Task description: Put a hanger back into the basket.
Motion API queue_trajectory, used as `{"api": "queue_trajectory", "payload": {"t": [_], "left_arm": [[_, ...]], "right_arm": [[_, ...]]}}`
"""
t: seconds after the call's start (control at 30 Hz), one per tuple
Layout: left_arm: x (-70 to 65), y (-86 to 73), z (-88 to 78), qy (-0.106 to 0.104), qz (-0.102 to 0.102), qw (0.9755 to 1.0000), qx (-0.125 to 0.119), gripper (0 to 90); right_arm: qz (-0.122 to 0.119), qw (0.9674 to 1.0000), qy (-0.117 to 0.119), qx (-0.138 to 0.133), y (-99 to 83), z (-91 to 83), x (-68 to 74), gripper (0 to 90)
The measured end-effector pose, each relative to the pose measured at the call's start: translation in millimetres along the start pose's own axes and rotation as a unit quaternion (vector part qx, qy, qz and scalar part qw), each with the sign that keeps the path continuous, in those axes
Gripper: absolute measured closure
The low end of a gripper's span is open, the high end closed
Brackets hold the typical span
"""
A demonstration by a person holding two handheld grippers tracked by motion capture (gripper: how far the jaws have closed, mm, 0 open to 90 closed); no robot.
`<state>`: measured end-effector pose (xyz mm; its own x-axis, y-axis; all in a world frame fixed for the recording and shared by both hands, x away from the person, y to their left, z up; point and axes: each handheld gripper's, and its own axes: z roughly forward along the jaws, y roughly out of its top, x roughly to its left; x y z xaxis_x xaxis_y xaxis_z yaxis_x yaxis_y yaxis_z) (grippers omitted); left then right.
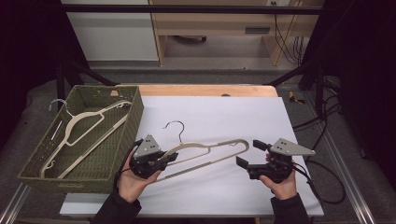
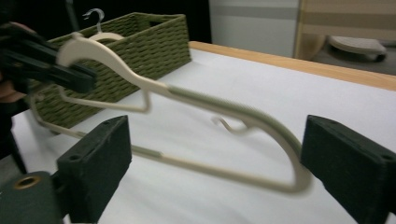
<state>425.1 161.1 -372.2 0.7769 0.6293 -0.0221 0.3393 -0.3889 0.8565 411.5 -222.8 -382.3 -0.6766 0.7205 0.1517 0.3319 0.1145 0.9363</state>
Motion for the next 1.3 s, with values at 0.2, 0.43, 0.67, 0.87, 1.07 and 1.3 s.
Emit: {"api": "queue_trajectory", "payload": {"t": [0.2, 0.43, 0.67, 0.87, 1.07, 1.3], "left_arm": [[4.7, 15.8, -20.6, 0.027, -0.016, 0.9992, -0.027, 81.9], [11.8, 34.1, -44.5, 0.048, -0.017, 0.9977, -0.045, 81.9], [27.3, 50.3, -74.1, 0.051, -0.031, 0.9960, -0.066, 81.9], [37.8, 62.6, -95.3, 0.070, -0.038, 0.9944, -0.070, 81.9], [55.6, 68.0, -112.6, 0.101, -0.040, 0.9918, -0.067, 81.9], [85.1, 60.4, -129.8, 0.130, -0.050, 0.9877, -0.071, 81.9]], "right_arm": [[0.016, 0.9996, -0.023, -0.007, -4.3, -11.1, -13.5, 4.0], [0.017, 0.9991, -0.035, -0.016, -4.2, -19.3, -18.5, 1.3], [0.018, 0.9987, -0.044, -0.017, -5.0, -23.1, -22.2, 0.7], [0.021, 0.9983, -0.051, -0.017, -6.3, -25.0, -25.7, 0.7], [0.021, 0.9982, -0.053, -0.018, -6.4, -25.6, -26.0, 0.7], [0.025, 0.9981, -0.054, -0.016, -7.8, -25.4, -28.0, 0.7]]}}
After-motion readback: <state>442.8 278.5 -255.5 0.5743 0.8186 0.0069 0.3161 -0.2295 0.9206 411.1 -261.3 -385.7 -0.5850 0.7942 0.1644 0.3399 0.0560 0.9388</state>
